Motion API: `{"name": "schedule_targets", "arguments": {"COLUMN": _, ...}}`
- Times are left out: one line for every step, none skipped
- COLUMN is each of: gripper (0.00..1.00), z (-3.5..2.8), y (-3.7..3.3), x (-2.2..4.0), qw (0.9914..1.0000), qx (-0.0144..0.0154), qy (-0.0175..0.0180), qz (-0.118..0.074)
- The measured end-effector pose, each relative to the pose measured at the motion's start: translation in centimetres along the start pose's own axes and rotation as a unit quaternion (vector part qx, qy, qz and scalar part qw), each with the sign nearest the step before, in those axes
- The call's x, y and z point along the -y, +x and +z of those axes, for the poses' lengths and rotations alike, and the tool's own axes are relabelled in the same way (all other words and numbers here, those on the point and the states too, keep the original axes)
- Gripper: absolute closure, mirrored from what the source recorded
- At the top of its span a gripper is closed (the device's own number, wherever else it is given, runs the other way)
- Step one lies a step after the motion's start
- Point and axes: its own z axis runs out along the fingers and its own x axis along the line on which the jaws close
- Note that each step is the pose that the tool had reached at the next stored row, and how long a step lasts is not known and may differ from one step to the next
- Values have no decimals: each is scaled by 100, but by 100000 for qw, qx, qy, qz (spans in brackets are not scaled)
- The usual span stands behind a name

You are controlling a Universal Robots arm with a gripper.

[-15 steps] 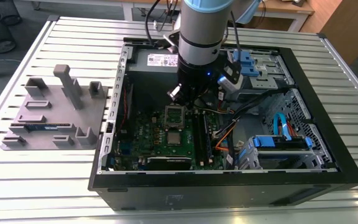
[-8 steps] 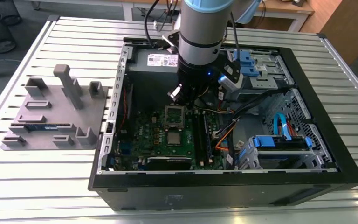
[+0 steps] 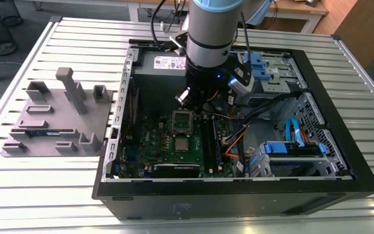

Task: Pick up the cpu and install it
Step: 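Close the cpu cover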

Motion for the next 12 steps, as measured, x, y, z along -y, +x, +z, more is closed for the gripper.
{"name": "schedule_targets", "arguments": {"gripper": 89, "z": -1, "y": 0, "x": 0, "qw": 100000, "qx": -7, "qy": 3, "qz": -1}}
{"name": "schedule_targets", "arguments": {"gripper": 89, "z": -2, "y": 0, "x": 0, "qw": 100000, "qx": -15, "qy": 6, "qz": -1}}
{"name": "schedule_targets", "arguments": {"gripper": 89, "z": -3, "y": 0, "x": 0, "qw": 100000, "qx": -11, "qy": 6, "qz": 0}}
{"name": "schedule_targets", "arguments": {"gripper": 89, "z": -3, "y": 0, "x": 0, "qw": 100000, "qx": -10, "qy": 5, "qz": -2}}
{"name": "schedule_targets", "arguments": {"gripper": 89, "z": -6, "y": 0, "x": 0, "qw": 100000, "qx": -21, "qy": 10, "qz": -15}}
{"name": "schedule_targets", "arguments": {"gripper": 89, "z": -10, "y": 0, "x": 0, "qw": 100000, "qx": -32, "qy": 16, "qz": -32}}
{"name": "schedule_targets", "arguments": {"gripper": 89, "z": -11, "y": 0, "x": 0, "qw": 100000, "qx": -19, "qy": 6, "qz": -58}}
{"name": "schedule_targets", "arguments": {"gripper": 89, "z": -14, "y": -1, "x": 0, "qw": 100000, "qx": -19, "qy": 3, "qz": -90}}
{"name": "schedule_targets", "arguments": {"gripper": 89, "z": -15, "y": -1, "x": -1, "qw": 100000, "qx": -14, "qy": -4, "qz": -135}}
{"name": "schedule_targets", "arguments": {"gripper": 89, "z": -15, "y": 0, "x": -1, "qw": 100000, "qx": -11, "qy": -7, "qz": -189}}
{"name": "schedule_targets", "arguments": {"gripper": 89, "z": -15, "y": 0, "x": -1, "qw": 100000, "qx": -11, "qy": -12, "qz": -251}}
{"name": "schedule_targets", "arguments": {"gripper": 89, "z": -16, "y": 1, "x": -1, "qw": 99999, "qx": -21, "qy": -12, "qz": -327}}
